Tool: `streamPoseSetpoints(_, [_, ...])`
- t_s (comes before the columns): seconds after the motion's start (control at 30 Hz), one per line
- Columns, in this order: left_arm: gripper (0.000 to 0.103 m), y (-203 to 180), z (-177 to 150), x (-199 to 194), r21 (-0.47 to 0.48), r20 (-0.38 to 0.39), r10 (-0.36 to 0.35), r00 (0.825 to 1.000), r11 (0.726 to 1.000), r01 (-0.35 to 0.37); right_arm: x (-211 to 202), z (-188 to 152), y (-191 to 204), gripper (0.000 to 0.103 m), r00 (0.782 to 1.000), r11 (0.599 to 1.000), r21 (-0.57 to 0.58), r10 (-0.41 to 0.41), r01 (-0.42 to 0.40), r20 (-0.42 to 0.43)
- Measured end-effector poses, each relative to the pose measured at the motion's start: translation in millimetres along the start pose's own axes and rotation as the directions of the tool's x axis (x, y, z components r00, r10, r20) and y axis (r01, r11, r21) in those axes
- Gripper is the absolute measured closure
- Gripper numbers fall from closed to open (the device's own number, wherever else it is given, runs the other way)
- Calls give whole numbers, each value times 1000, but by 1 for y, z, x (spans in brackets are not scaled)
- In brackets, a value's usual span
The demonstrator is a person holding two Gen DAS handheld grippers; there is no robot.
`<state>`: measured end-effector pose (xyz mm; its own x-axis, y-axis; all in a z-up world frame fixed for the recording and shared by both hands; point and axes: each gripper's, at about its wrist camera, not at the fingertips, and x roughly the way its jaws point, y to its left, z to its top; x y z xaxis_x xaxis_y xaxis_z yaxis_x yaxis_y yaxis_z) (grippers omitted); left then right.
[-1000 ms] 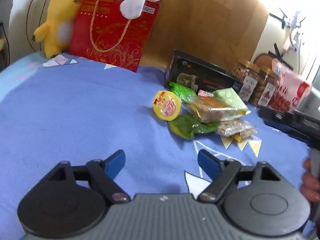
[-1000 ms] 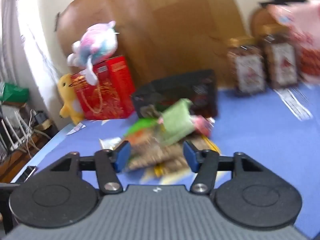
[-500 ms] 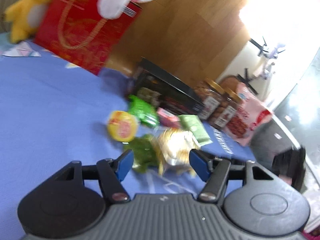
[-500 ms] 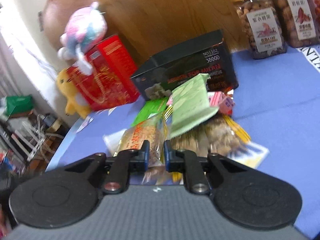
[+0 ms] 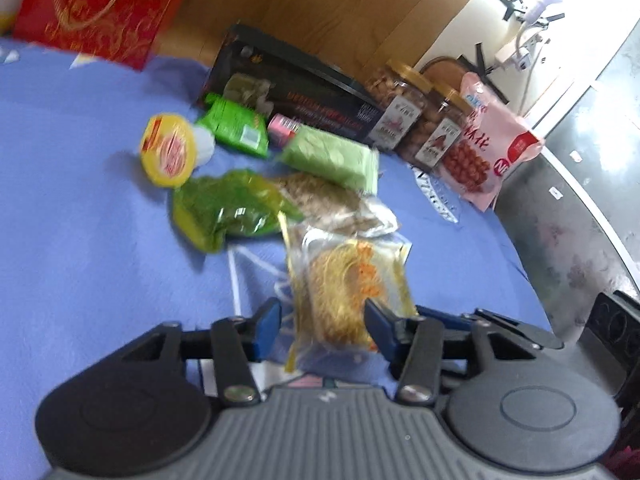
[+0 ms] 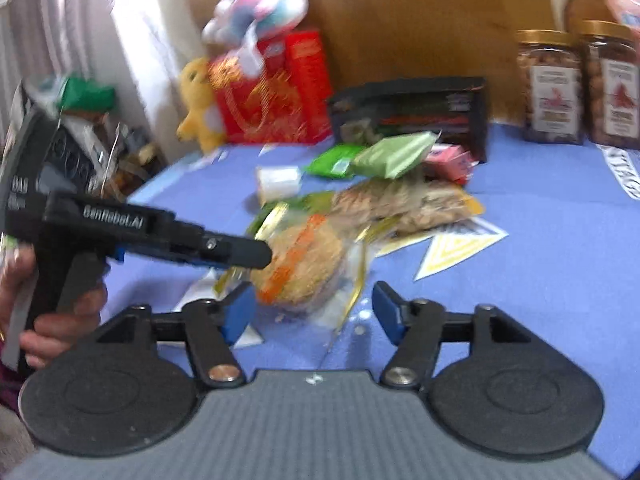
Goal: Organize snacks
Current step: 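Carry the pastry bag into the black tin box and open the left tool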
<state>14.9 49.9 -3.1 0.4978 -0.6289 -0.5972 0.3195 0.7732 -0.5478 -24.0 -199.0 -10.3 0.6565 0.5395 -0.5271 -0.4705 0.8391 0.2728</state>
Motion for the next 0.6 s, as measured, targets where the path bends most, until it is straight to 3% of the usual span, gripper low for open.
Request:
streamPoseSetpoints(0.07, [69,1,-2,1,-20,-7,-24,1000,1000,23,5,-8,6,45,1000,999,-45,-15,16,10])
streamPoseSetpoints(0.1, [70,-2,0,2,-9,-3,-16,1000,1000,16,8,-7,10,60,999,995,-86,-46,47,11])
streamPoseSetpoints(0.13, [73,-5,2,-1,10,8,-10,1000,1000,10,8,-7,14,67,997,990,-120,-70,71,17])
streamPoseSetpoints(0.33, [74,-30,37,-19,111,105,-43,994,993,31,-6,27,8,69,985,984,-150,-75,98,153])
streamPoseSetpoints(0.5, [74,-47,105,-10,167,197,-34,980,986,1,10,86,-13,68,961,978,-156,-94,138,259])
streamPoseSetpoints(0.6, [74,-44,151,14,153,236,-10,972,988,-27,38,125,-34,68,953,979,-127,-120,161,279])
